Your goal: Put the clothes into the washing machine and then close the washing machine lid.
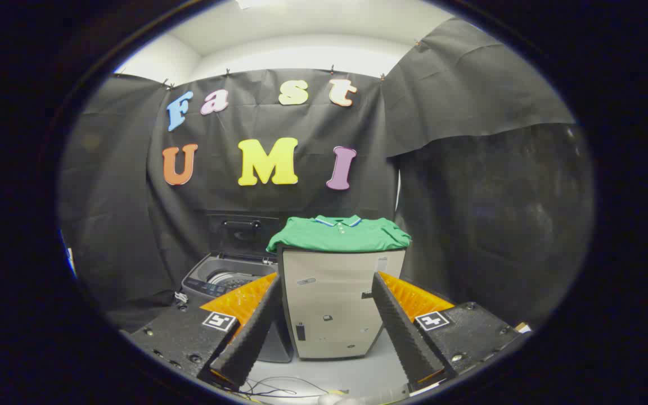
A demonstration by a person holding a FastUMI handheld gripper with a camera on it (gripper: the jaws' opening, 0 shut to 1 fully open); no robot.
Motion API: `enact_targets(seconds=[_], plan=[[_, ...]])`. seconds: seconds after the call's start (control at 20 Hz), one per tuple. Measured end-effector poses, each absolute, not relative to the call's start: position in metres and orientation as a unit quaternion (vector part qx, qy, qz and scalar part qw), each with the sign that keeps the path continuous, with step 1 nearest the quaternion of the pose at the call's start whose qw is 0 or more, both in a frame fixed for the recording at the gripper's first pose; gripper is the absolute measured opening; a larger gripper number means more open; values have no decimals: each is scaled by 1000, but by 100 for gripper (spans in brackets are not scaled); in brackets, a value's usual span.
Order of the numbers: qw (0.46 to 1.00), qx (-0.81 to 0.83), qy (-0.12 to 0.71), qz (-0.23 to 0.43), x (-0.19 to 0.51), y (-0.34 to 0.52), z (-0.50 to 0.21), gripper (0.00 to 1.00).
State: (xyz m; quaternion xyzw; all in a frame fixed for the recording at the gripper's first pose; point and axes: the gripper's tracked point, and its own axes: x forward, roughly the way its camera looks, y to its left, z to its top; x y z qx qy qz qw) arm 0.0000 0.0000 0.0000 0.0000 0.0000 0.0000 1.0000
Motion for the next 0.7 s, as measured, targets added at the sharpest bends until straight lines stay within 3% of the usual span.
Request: enact_targets(seconds=[0.7], plan=[[1000, -8, -7, 2, 9, 9, 9, 100]])
